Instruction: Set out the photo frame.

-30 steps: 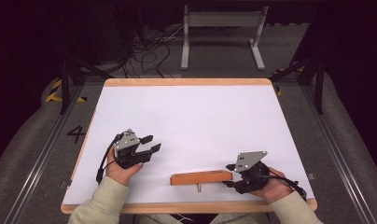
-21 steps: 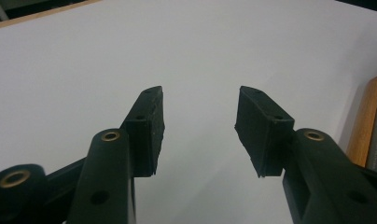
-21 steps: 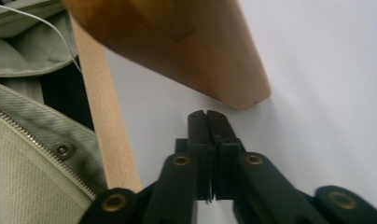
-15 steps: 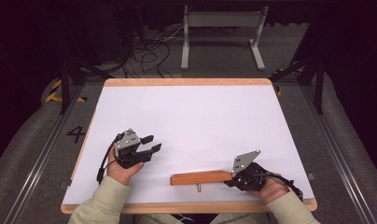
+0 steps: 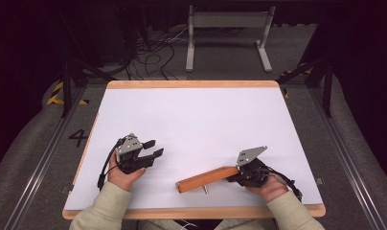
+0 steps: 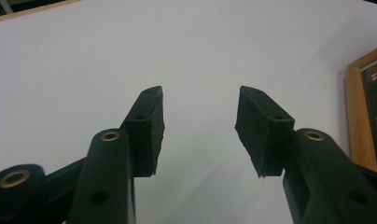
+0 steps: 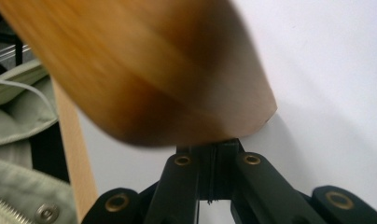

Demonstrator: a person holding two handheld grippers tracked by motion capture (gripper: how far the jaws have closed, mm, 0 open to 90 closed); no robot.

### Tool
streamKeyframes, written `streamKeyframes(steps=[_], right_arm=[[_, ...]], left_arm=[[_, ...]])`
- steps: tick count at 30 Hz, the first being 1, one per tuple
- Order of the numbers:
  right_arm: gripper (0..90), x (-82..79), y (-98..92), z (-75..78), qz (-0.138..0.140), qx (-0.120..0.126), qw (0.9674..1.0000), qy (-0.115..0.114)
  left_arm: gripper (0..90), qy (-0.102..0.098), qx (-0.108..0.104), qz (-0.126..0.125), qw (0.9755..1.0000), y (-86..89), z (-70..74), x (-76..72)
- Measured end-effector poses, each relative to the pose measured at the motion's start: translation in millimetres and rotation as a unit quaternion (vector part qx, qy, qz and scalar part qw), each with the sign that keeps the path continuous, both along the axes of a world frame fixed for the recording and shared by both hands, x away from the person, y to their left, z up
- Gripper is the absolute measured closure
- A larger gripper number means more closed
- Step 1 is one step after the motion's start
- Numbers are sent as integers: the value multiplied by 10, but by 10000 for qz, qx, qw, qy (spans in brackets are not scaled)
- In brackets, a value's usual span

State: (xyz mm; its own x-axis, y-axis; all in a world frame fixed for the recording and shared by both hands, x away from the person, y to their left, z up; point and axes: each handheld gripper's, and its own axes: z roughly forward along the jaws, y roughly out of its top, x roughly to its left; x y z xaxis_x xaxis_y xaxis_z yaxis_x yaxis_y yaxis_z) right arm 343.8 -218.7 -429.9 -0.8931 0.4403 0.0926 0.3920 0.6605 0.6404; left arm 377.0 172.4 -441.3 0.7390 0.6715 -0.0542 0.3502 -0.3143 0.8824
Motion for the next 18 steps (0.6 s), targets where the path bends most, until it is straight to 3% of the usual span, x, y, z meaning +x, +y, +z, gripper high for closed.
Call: streamKeyframes(steps=[18], right_arm=[[900, 306, 221, -10, -350, 177, 9991, -184]], left_arm=[[507, -44, -52, 79, 9999, 36, 4, -14]])
